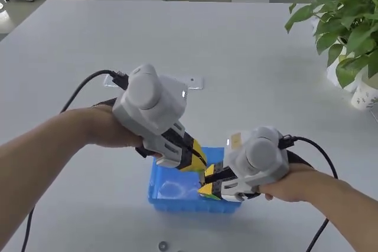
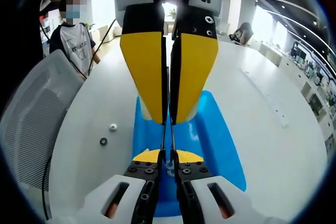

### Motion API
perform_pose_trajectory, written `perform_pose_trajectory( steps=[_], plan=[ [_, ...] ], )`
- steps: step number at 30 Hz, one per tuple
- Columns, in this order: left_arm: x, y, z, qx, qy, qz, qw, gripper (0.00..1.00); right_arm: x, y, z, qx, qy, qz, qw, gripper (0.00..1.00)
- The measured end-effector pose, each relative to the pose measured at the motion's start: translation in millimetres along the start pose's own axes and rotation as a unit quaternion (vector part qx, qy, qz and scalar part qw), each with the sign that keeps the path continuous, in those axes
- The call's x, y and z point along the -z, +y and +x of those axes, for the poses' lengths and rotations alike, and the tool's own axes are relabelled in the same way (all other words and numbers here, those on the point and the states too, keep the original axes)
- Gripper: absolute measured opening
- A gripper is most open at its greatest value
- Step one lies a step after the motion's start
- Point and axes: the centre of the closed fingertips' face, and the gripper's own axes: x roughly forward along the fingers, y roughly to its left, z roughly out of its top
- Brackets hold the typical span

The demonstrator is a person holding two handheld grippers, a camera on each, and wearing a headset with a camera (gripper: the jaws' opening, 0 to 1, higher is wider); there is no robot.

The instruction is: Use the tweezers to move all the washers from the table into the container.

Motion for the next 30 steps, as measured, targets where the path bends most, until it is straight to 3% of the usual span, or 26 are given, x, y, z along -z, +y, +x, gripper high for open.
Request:
perform_pose_trajectory(
  steps=[30],
  plan=[
    [-35.4,-16.2,-31.8,-0.021,0.003,0.031,0.9993,0.05,-37.6,2.2,-30.2,0.042,-0.023,-0.030,0.9984,0.11]
  ],
)
